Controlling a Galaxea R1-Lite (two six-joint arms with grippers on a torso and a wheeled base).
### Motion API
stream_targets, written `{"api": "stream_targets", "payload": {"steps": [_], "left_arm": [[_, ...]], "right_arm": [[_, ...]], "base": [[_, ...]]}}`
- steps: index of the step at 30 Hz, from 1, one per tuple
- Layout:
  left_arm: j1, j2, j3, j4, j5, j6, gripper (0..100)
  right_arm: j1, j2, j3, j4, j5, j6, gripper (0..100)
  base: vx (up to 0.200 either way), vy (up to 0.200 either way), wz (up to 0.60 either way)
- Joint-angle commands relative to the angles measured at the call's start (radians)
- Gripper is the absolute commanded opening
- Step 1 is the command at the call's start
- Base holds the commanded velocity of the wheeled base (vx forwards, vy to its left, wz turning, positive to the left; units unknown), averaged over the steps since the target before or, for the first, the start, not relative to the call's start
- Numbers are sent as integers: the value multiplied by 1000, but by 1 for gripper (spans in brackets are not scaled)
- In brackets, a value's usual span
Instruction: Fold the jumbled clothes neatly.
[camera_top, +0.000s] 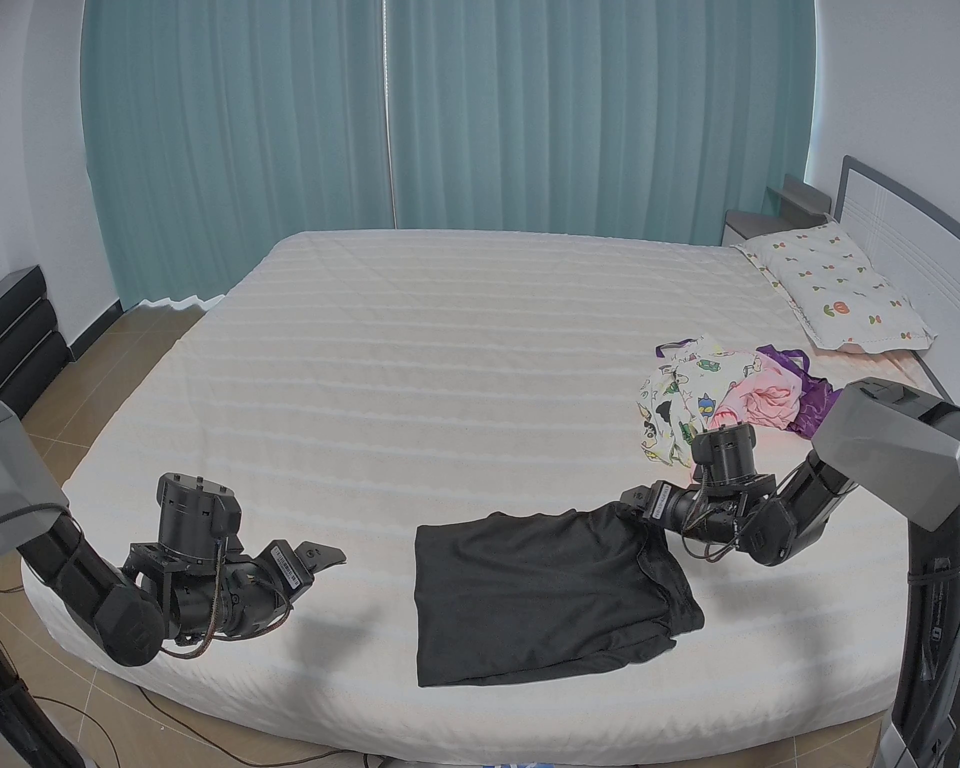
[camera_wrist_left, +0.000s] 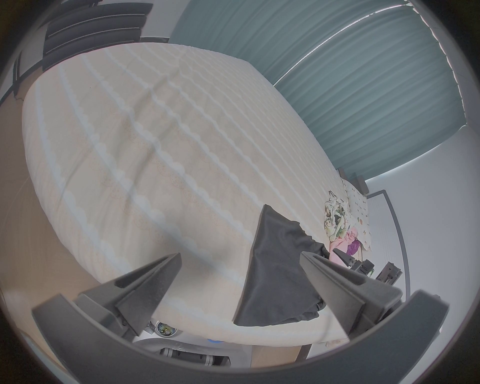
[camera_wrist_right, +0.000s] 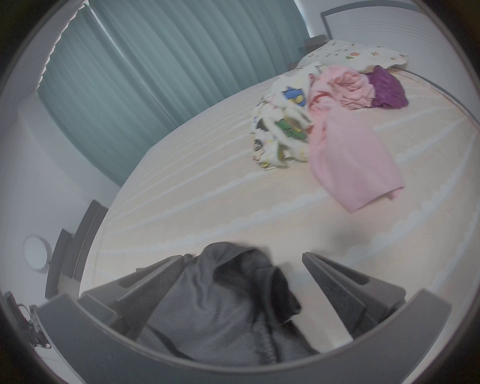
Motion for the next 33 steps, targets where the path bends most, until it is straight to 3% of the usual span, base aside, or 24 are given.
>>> {"api": "stream_targets", "payload": {"steps": [1, 7, 8, 21, 27, 28, 33], "left_arm": [[0, 1, 0, 0, 0, 0, 100], [-2, 3, 2, 0, 0, 0, 100], [-2, 3, 2, 0, 0, 0, 100], [-8, 3, 3, 1, 0, 0, 100], [-17, 4, 2, 1, 0, 0, 100], [-17, 4, 2, 1, 0, 0, 100], [-17, 4, 2, 1, 2, 0, 100]], "right_arm": [[23, 68, -50, 5, -8, -18, 100], [23, 112, -102, 7, -13, -21, 100], [20, 114, -108, 8, -14, -21, 0], [-75, 100, -116, 5, -16, -1, 0], [-78, 103, -113, -1, -8, 55, 0], [-77, 103, -111, -1, -6, 55, 100], [-74, 92, -99, -4, -6, 62, 100]], "base": [[0, 0, 0], [0, 0, 0], [0, 0, 0], [0, 0, 0], [0, 0, 0], [0, 0, 0], [0, 0, 0]]}}
